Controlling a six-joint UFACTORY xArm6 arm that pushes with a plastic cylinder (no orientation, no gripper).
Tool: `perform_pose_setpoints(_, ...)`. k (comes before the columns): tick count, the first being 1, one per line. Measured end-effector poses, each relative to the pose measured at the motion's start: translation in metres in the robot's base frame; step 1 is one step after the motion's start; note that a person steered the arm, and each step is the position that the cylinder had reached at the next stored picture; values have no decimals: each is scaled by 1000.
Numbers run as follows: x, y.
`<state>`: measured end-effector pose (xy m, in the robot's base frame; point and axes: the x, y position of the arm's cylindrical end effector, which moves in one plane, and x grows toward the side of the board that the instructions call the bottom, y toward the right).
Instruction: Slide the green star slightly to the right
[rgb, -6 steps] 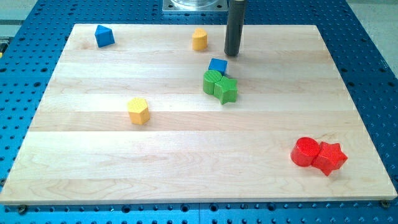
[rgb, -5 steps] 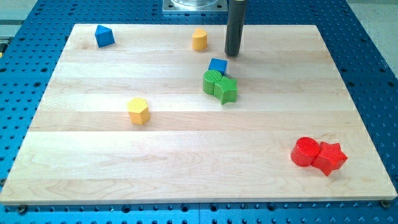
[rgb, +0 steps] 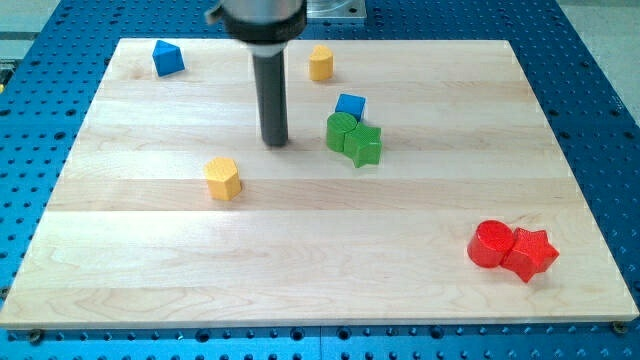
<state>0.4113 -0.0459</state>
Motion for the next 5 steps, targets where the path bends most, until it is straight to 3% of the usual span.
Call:
perform_pose_setpoints(1, -1, 57)
perform_pose_setpoints(5, -2, 139)
